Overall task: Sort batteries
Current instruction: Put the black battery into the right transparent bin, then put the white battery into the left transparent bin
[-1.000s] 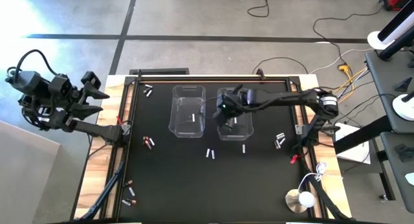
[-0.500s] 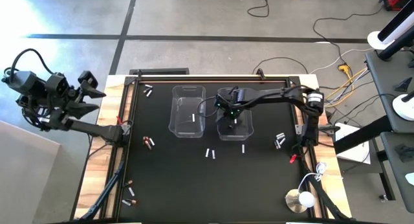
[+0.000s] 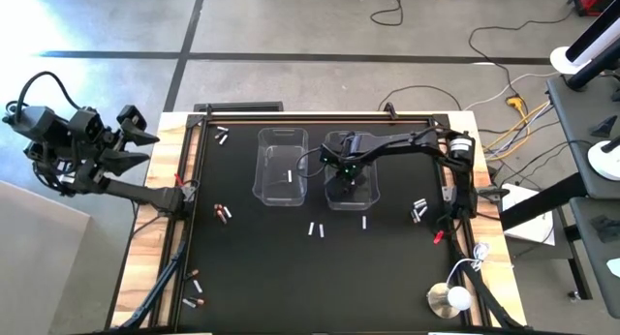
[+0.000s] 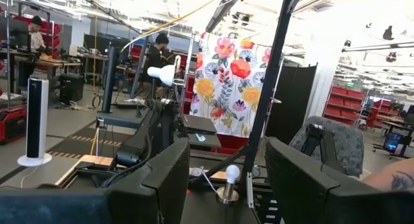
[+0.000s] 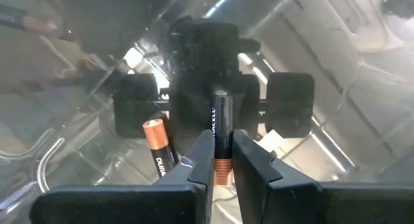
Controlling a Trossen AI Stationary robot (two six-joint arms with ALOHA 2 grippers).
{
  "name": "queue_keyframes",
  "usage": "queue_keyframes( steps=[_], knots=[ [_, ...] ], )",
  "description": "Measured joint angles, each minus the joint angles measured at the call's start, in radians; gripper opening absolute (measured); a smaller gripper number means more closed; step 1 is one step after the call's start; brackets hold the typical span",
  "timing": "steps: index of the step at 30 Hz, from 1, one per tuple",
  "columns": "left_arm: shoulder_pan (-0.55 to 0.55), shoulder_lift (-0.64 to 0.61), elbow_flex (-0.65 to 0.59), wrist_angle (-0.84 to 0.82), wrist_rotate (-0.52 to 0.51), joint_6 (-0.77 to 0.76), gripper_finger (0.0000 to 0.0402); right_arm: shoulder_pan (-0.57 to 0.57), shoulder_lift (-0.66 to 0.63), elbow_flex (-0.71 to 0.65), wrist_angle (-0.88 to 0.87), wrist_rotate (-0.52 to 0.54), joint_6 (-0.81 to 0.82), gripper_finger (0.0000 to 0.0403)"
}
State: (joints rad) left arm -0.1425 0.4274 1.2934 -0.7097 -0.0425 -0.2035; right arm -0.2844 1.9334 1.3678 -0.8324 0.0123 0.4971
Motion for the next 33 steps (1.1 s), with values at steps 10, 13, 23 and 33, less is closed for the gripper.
queue_keyframes(
  steps=[10, 13, 23, 33],
  knots=[
    [0.0, 0.0, 0.0, 0.005, -0.001, 0.0, 0.0181, -0.003, 0.006, 0.0, 0.001, -0.002, -0.035, 0.0036],
    [0.0, 0.0, 0.0, 0.007, -0.001, 0.002, 0.0181, -0.003, 0.006, 0.0, 0.001, -0.002, -0.036, 0.0049],
    [0.0, 0.0, 0.0, 0.009, -0.002, 0.003, 0.0181, -0.003, 0.003, 0.0, -0.003, 0.001, -0.028, 0.0089],
    [0.0, 0.0, 0.0, 0.012, -0.002, 0.008, 0.0181, 0.003, -0.113, 0.101, -0.116, 0.021, 0.012, 0.012]
  ],
)
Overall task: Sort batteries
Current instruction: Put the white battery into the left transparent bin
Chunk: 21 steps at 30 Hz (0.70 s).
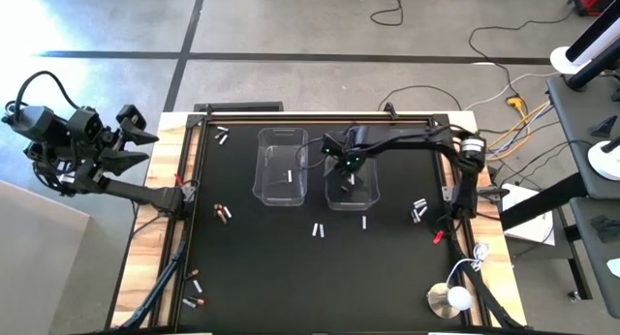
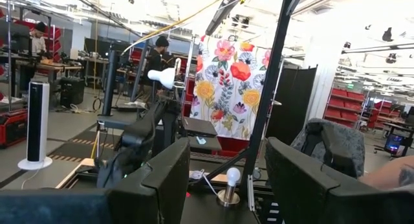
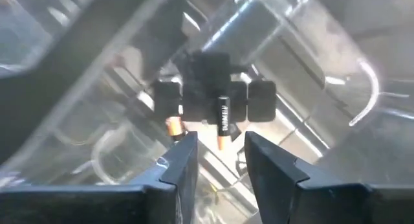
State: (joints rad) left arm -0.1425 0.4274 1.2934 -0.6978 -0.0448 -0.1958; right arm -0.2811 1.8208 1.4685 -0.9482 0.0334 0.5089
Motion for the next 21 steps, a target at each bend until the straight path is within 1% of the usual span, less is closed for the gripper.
queue_keyframes(
  steps=[3, 10, 14, 17, 21],
  knots=[
    [0.0, 0.0, 0.0, 0.0, 0.0, 0.0, 0.0181, 0.023, -0.063, 0.024, -0.002, 0.012, 0.037, 0.0125],
    [0.0, 0.0, 0.0, 0.001, 0.0, 0.003, 0.0181, 0.157, -0.227, 0.031, -0.001, 0.171, 0.154, 0.0118],
    [0.0, 0.0, 0.0, 0.002, 0.0, 0.008, 0.0181, 0.277, -0.295, 0.031, 0.001, 0.283, 0.238, 0.011],
    [0.0, 0.0, -0.013, 0.005, 0.0, 0.008, 0.0181, 0.386, -0.309, 0.03, 0.001, 0.385, 0.278, 0.0104],
    [0.0, 0.0, -0.063, 0.015, 0.001, 0.007, 0.0181, 0.541, -0.302, 0.029, 0.004, 0.475, 0.288, 0.0097]
  ],
)
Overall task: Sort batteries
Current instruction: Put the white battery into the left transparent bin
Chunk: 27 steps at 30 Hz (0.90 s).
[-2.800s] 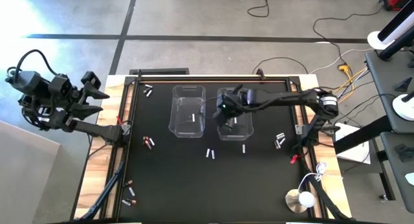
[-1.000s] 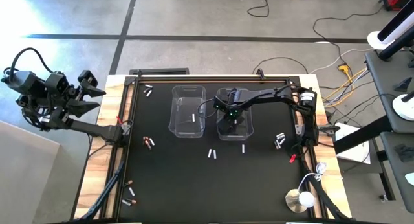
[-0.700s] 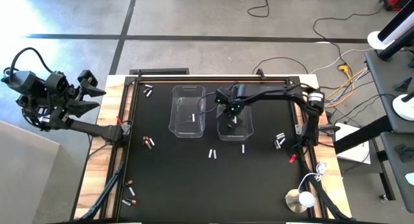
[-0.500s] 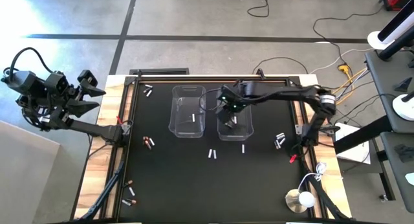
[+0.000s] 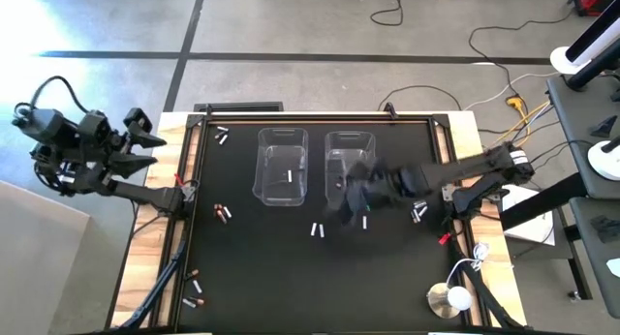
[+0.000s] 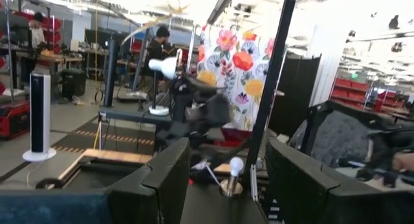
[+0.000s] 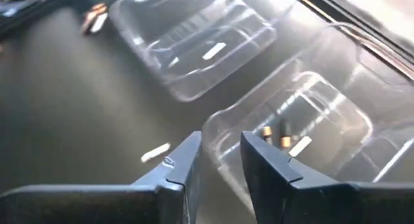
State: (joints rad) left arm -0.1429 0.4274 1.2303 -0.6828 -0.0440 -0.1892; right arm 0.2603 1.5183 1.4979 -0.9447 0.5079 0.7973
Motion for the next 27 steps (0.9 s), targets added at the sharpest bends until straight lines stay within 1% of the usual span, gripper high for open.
queue_keyframes(
  steps=[4, 7, 11, 16, 19, 22, 25, 27],
  knots=[
    [0.0, 0.002, -0.075, 0.019, 0.001, -0.003, 0.0181, 0.137, 0.038, -0.001, -0.01, 0.049, 0.057, 0.0096],
    [0.0, 0.003, -0.136, 0.04, 0.001, -0.007, 0.0181, 0.211, 0.069, -0.003, -0.057, 0.066, 0.197, 0.0103],
    [0.0, 0.005, -0.2, 0.077, 0.002, -0.011, 0.0181, 0.277, 0.121, -0.015, -0.103, 0.068, 0.431, 0.0118],
    [0.0, 0.009, -0.226, 0.088, 0.002, -0.012, 0.0181, 0.328, 0.184, -0.053, -0.102, 0.061, 0.704, 0.0145],
    [0.0, 0.008, -0.219, 0.088, 0.002, -0.013, 0.0181, 0.35, 0.229, -0.072, -0.101, 0.076, 0.795, 0.016],
    [0.0, 0.007, -0.203, 0.087, 0.002, -0.012, 0.0181, 0.376, 0.28, -0.08, -0.102, 0.171, 0.854, 0.017],
    [0.0, 0.004, -0.193, 0.083, 0.002, -0.012, 0.0181, 0.391, 0.329, -0.082, -0.103, 0.277, 0.895, 0.0169],
    [0.0, 0.003, -0.191, 0.08, 0.002, -0.012, 0.0181, 0.393, 0.362, -0.083, -0.108, 0.313, 0.905, 0.0165]
  ],
)
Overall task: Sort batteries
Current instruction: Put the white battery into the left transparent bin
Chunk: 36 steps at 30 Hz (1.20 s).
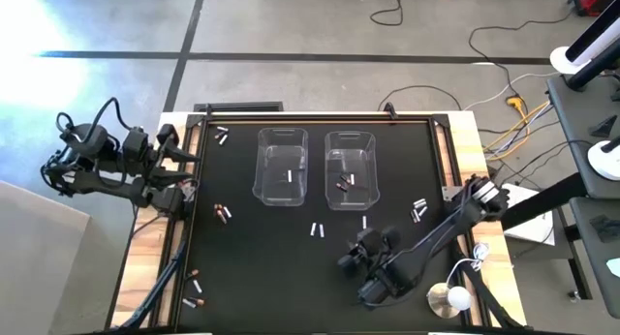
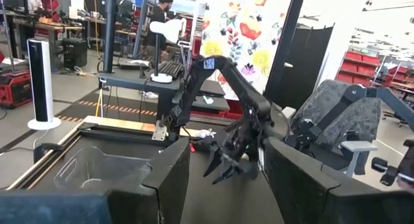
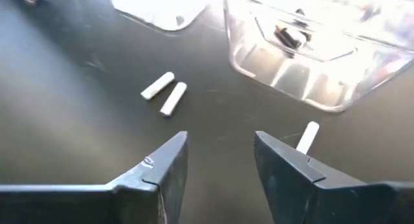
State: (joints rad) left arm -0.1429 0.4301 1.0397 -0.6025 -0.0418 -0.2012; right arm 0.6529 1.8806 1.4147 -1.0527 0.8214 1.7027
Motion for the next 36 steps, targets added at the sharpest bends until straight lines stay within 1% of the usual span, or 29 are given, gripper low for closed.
queue_keyframes(
  steps=[3, 7, 8, 12, 17, 23, 26, 29, 36],
  knots=[
    [0.0, -0.001, 0.003, 0.0, 0.0, 0.0, 0.0181, -0.001, 0.05, -0.016, -0.005, 0.011, 0.037, 0.0161],
    [0.0, -0.001, 0.007, 0.002, -0.001, 0.0, 0.0181, 0.011, 0.094, -0.066, -0.022, 0.024, 0.253, 0.0161],
    [0.0, -0.001, 0.007, 0.002, -0.002, 0.0, 0.0181, 0.013, 0.1, -0.078, -0.012, 0.017, 0.278, 0.0163],
    [0.0, -0.001, 0.007, 0.003, -0.005, 0.005, 0.0181, 0.006, 0.112, -0.107, 0.002, 0.005, 0.258, 0.0176],
    [0.0, -0.001, 0.007, 0.004, -0.056, 0.006, 0.0181, -0.01, 0.108, -0.148, -0.042, 0.018, 0.257, 0.0188],
    [0.0, -0.001, 0.007, 0.012, -0.062, 0.037, 0.0181, -0.04, 0.094, -0.206, -0.029, 0.018, 0.287, 0.0186],
    [0.0, 0.0, 0.007, 0.032, -0.063, 0.043, 0.0181, -0.059, 0.094, -0.237, 0.008, 0.018, 0.302, 0.0181],
    [0.0, 0.008, 0.007, 0.05, -0.07, 0.061, 0.0181, -0.076, 0.094, -0.274, 0.087, 0.018, 0.302, 0.0176],
    [0.0, 0.043, 0.006, 0.06, -0.202, 0.088, 0.0181, -0.103, 0.096, -0.351, 0.17, -0.028, 0.296, 0.016]
  ],
)
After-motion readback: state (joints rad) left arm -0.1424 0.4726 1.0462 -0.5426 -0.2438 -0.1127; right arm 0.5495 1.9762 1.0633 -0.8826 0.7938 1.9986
